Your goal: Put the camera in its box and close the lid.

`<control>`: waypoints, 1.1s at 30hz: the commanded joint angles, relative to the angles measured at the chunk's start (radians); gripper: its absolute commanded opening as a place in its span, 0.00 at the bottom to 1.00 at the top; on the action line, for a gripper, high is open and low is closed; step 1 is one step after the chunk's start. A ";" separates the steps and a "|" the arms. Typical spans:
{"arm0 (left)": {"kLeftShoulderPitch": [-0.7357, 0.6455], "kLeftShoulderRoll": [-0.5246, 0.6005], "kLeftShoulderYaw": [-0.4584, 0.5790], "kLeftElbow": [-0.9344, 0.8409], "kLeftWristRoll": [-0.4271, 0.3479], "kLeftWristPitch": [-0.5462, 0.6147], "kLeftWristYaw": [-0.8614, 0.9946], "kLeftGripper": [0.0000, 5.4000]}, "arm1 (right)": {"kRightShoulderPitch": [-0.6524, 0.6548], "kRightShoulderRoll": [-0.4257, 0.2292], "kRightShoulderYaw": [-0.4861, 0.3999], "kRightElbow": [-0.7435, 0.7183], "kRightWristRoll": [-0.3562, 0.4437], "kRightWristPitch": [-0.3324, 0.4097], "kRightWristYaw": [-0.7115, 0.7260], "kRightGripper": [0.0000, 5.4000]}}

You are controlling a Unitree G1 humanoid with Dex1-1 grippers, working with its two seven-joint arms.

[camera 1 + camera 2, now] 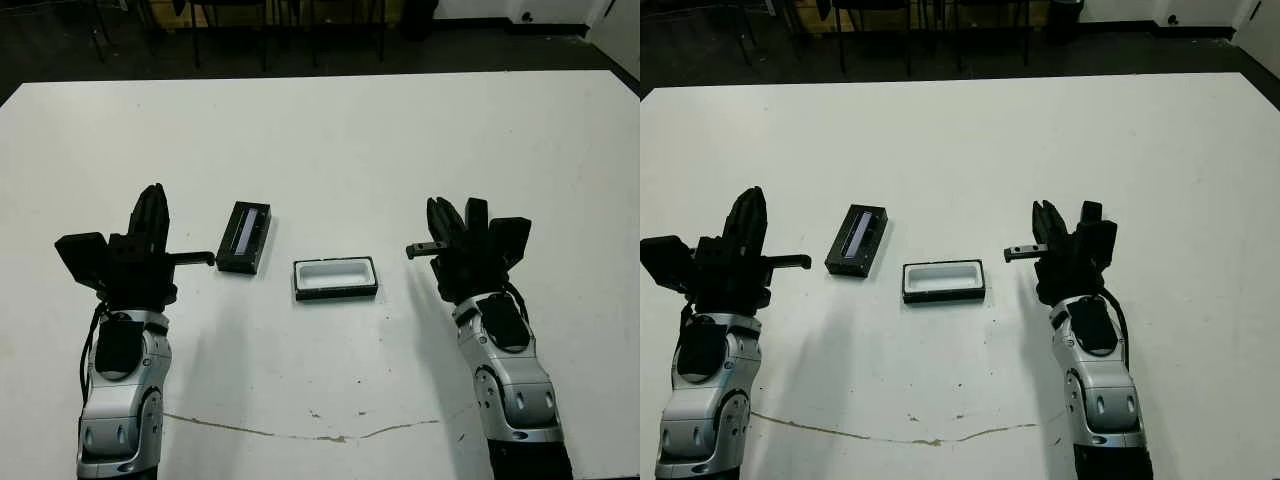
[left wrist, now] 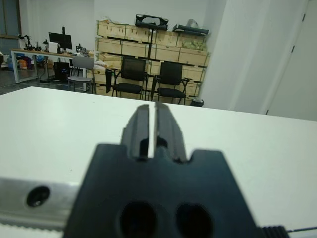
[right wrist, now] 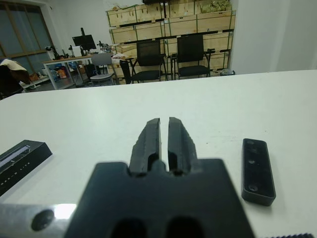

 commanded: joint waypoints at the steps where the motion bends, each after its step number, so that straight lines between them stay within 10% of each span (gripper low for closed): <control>1: 0.010 0.007 0.001 0.016 0.003 0.011 0.001 0.00 | -0.008 0.001 -0.002 0.007 -0.002 0.011 -0.006 0.00; 20: 0.031 0.002 -0.014 0.004 0.006 0.006 0.005 0.00 | -0.020 -0.003 -0.012 -0.040 -0.143 -0.031 -0.130 0.00; 33: 0.035 0.001 -0.021 0.015 0.009 -0.004 0.006 0.00 | -0.194 -0.063 -0.058 0.043 -0.279 0.224 -0.198 0.33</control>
